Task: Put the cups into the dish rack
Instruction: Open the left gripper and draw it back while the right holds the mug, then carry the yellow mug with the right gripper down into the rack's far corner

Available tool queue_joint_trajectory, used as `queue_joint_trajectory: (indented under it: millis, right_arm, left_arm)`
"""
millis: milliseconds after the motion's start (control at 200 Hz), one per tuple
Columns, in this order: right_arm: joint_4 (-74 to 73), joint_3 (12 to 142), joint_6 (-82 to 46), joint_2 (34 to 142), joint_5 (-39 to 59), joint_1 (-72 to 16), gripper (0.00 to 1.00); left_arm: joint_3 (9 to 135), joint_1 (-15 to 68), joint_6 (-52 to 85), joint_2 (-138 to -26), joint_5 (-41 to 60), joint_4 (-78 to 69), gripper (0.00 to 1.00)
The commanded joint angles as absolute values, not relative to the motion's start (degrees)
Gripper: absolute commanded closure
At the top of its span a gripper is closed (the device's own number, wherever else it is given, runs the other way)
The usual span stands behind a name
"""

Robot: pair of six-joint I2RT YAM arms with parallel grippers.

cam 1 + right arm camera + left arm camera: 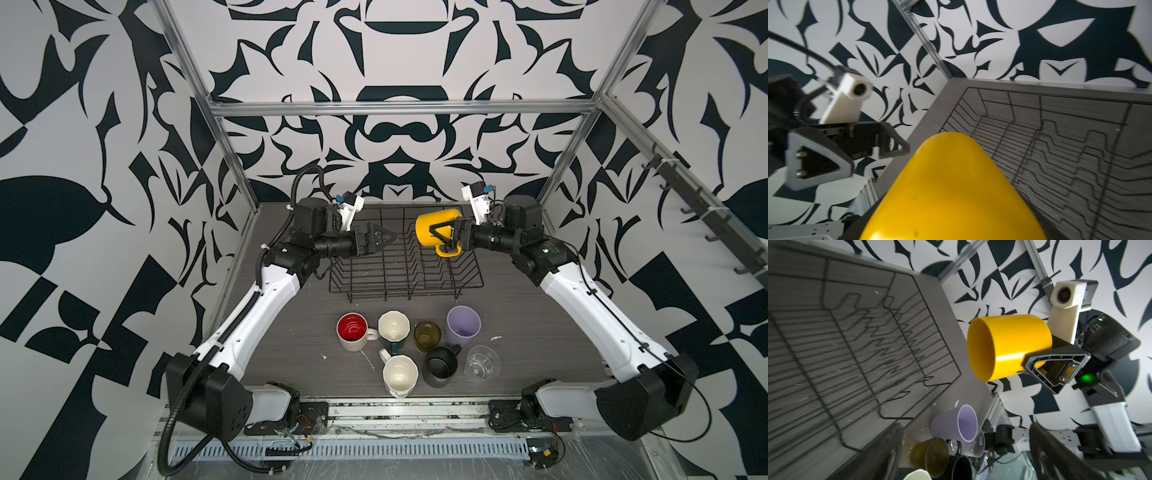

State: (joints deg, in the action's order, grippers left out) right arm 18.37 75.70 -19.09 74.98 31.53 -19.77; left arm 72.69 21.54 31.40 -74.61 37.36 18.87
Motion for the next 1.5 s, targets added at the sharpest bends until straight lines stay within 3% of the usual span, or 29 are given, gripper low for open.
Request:
queue_joint_trajectory:
  millis: [0,245,615,1495]
  right_arm:
    - [21.79,82.72,-13.40,73.62,25.33,-19.68,1.00]
    - [31.78,91.51,-7.08,79.24,19.61,-19.64,1.00]
    - [41.74,104.08,1.08,90.20,10.81,-19.65,1.00]
    - [47.84,121.10,9.08,112.06,1.23,-19.20,1.00]
  left_arm:
    - [73.72,20.85,23.90,-69.58,22.92,27.88,0.00]
    - [64.56,20.47,21.80,-57.74,2.48,21.30,0.01]
    - [61.59,20.16,18.38,-48.69,-14.43,24.30,0.01]
    - [56.92,20.14,16.68,-39.61,-22.50,25.50,0.01]
